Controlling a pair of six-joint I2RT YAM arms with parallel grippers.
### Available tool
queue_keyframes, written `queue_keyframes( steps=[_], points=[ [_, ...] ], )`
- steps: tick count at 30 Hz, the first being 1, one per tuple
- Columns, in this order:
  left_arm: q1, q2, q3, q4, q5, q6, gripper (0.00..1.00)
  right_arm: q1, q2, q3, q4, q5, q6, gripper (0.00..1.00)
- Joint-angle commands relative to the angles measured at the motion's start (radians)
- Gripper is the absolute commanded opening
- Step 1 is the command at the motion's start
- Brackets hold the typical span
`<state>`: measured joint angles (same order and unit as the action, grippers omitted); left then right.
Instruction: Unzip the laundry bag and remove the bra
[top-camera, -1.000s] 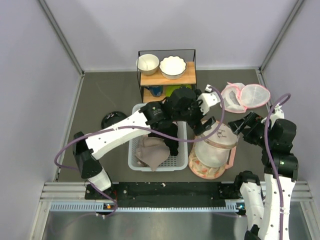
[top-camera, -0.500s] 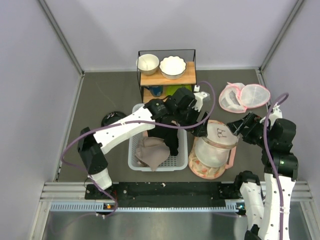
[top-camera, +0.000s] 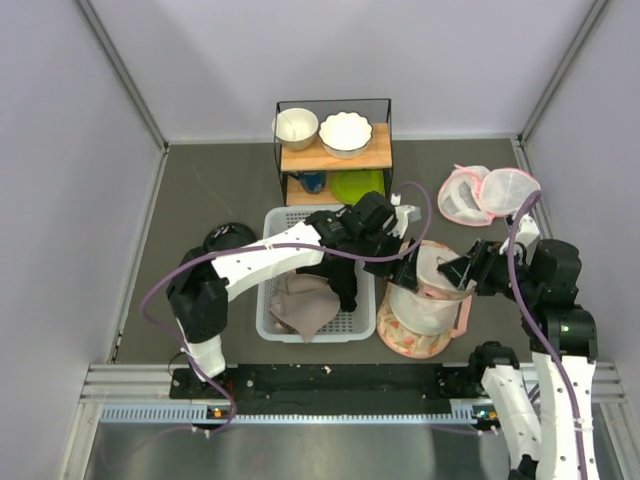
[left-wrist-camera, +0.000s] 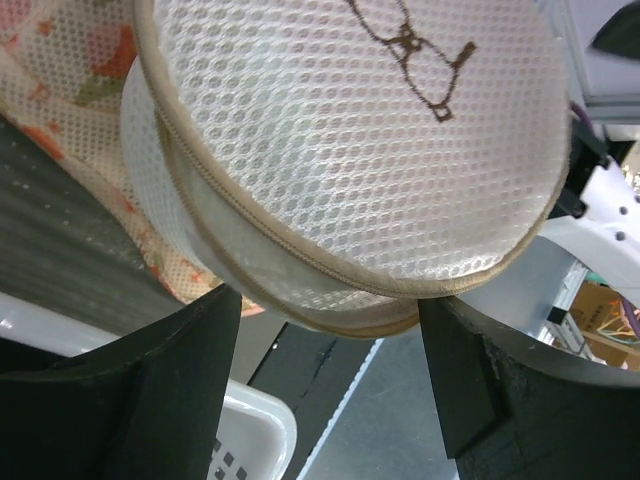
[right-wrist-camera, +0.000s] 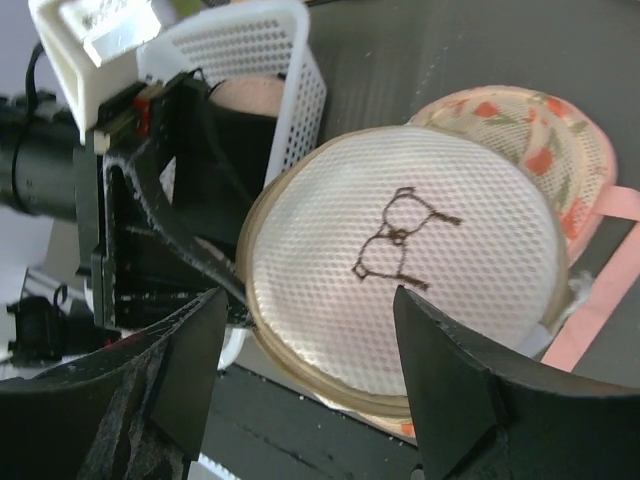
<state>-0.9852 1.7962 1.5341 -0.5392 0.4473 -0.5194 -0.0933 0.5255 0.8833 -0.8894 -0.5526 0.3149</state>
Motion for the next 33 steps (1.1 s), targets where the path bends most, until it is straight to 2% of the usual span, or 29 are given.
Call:
queue_keyframes(
  steps=[1, 7, 11, 15, 17, 18, 23, 26, 27, 29, 30, 33],
  points=[
    [0.005, -0.017, 0.009, 0.119, 0.056, -0.044, 0.76, 0.126, 0.011, -0.004, -0.002, 0.019, -0.039, 0.68],
    [0.014, -0.015, 0.005, 0.140, 0.068, -0.054, 0.72, 0.323, 0.077, -0.004, 0.017, 0.209, -0.002, 0.65],
    [0.022, -0.015, 0.001, 0.140, 0.064, -0.050, 0.69, 0.498, 0.155, 0.014, 0.018, 0.367, 0.016, 0.66],
    [0.037, -0.011, 0.001, 0.142, 0.064, -0.045, 0.66, 0.547, 0.189, 0.036, 0.017, 0.494, 0.021, 0.63],
    [0.045, -0.011, -0.002, 0.140, 0.067, -0.041, 0.65, 0.547, 0.191, 0.045, 0.017, 0.506, 0.016, 0.60],
    [0.049, -0.011, -0.003, 0.140, 0.065, -0.041, 0.64, 0.549, 0.191, 0.046, 0.015, 0.514, 0.018, 0.54],
    [0.062, -0.012, -0.012, 0.143, 0.073, -0.041, 0.61, 0.549, 0.199, 0.040, 0.009, 0.503, 0.016, 0.50],
    [0.066, -0.014, -0.014, 0.150, 0.079, -0.042, 0.60, 0.549, 0.206, 0.029, 0.006, 0.519, 0.027, 0.38],
    [0.066, -0.015, -0.015, 0.150, 0.083, -0.041, 0.60, 0.547, 0.205, 0.029, 0.003, 0.540, 0.033, 0.25],
    [0.068, -0.018, -0.022, 0.151, 0.085, -0.042, 0.59, 0.547, 0.194, 0.034, 0.001, 0.549, 0.050, 0.10],
    [0.066, -0.020, -0.025, 0.153, 0.090, -0.044, 0.59, 0.549, 0.186, 0.039, 0.000, 0.604, 0.059, 0.00],
    [0.068, -0.020, -0.045, 0.151, 0.102, -0.036, 0.59, 0.547, 0.145, 0.063, -0.003, 0.698, 0.105, 0.00]
  ],
)
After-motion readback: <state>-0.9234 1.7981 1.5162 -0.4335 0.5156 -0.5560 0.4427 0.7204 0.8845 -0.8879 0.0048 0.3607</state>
